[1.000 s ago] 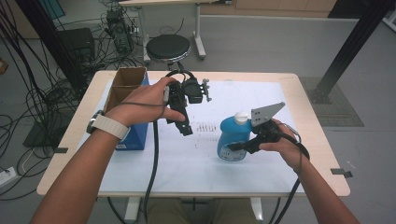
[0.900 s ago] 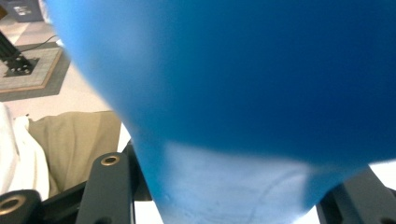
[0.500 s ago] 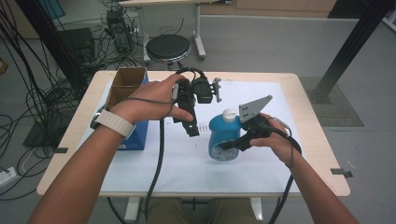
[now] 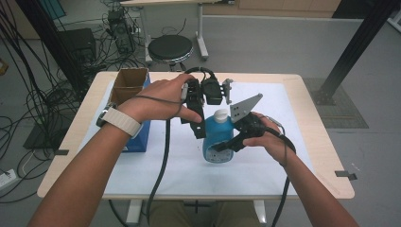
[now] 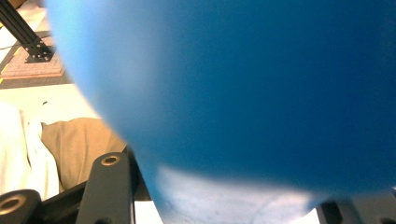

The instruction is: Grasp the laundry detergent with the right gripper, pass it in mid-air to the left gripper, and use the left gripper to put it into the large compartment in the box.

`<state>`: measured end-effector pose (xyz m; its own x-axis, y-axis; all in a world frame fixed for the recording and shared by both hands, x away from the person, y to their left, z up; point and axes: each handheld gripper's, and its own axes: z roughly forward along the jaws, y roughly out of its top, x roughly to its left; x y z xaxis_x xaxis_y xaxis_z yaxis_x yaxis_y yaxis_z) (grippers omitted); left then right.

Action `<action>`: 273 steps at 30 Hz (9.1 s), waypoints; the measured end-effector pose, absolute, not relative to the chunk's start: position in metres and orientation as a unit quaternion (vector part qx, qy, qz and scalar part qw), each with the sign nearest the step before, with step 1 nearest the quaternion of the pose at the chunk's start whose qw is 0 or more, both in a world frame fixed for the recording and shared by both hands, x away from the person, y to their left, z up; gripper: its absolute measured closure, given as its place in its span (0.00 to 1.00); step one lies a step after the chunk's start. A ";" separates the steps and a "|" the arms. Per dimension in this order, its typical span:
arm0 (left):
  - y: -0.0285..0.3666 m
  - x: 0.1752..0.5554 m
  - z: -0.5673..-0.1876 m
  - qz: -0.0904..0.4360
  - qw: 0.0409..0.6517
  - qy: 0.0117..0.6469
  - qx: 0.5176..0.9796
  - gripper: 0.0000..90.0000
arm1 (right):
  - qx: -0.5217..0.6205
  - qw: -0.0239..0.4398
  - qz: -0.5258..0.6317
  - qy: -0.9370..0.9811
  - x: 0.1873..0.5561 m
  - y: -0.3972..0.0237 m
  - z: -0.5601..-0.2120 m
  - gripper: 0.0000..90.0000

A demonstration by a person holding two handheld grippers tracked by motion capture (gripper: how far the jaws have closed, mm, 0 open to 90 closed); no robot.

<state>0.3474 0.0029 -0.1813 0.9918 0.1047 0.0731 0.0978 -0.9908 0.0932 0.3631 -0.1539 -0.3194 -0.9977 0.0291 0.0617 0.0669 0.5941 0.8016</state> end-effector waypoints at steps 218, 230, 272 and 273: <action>-0.014 0.360 -0.210 0.003 0.068 0.037 0.997 0.28 | 0.003 0.054 -0.453 -0.890 0.365 -0.129 -0.304 0.48; -0.013 0.360 -0.211 -0.022 0.075 0.031 0.996 0.41 | 0.006 0.060 -0.454 -0.889 0.364 -0.129 -0.304 0.48; -0.009 0.360 -0.215 -0.030 0.075 0.040 0.996 0.41 | 0.010 0.067 -0.453 -0.889 0.363 -0.126 -0.308 0.48; -0.009 0.360 -0.215 -0.030 0.075 0.040 0.996 0.41 | 0.010 0.066 -0.452 -0.889 0.363 -0.126 -0.308 0.48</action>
